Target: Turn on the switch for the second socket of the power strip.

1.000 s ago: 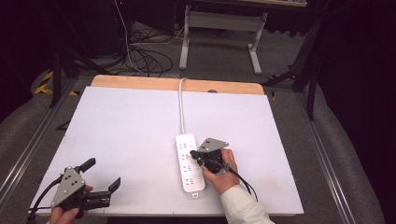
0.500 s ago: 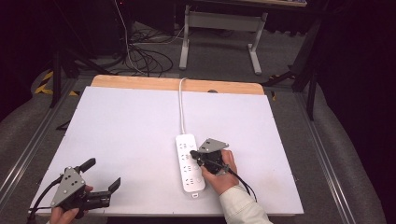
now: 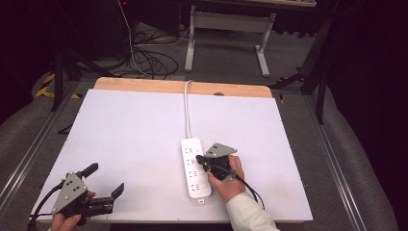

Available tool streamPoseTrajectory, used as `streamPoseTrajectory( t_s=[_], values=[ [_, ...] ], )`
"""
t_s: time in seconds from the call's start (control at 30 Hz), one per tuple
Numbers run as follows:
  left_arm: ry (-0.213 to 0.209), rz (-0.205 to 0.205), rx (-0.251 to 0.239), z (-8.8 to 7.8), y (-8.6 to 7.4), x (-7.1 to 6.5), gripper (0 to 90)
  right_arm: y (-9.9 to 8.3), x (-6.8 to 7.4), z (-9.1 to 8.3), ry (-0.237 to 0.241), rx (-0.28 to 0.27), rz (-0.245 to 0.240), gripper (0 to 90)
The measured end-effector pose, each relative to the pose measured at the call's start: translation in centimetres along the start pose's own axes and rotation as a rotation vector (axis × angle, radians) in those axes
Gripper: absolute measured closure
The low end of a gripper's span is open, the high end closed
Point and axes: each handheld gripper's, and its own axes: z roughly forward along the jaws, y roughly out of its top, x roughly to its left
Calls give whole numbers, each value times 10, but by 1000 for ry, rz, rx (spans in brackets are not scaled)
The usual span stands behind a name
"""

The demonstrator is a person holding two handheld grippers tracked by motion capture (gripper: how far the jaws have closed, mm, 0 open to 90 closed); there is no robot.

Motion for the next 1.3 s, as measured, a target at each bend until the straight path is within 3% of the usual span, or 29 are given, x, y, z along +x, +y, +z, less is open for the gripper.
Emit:
streamPoseTrajectory(
  t_s=[0.13, 0.67, 1.3],
  values=[
    [-3, 0, 0, 0, 0, 0, 5, 0, 3, -3, -14, -16, -32, 900],
    [-3, 0, 1, 1, 0, 0, 5, 11, 2, -27, 4, -107, -9, 900],
    [0, -1, 2, 0, 0, 1, 5, 22, 7, -47, 35, -168, -62, 892]
  ],
)
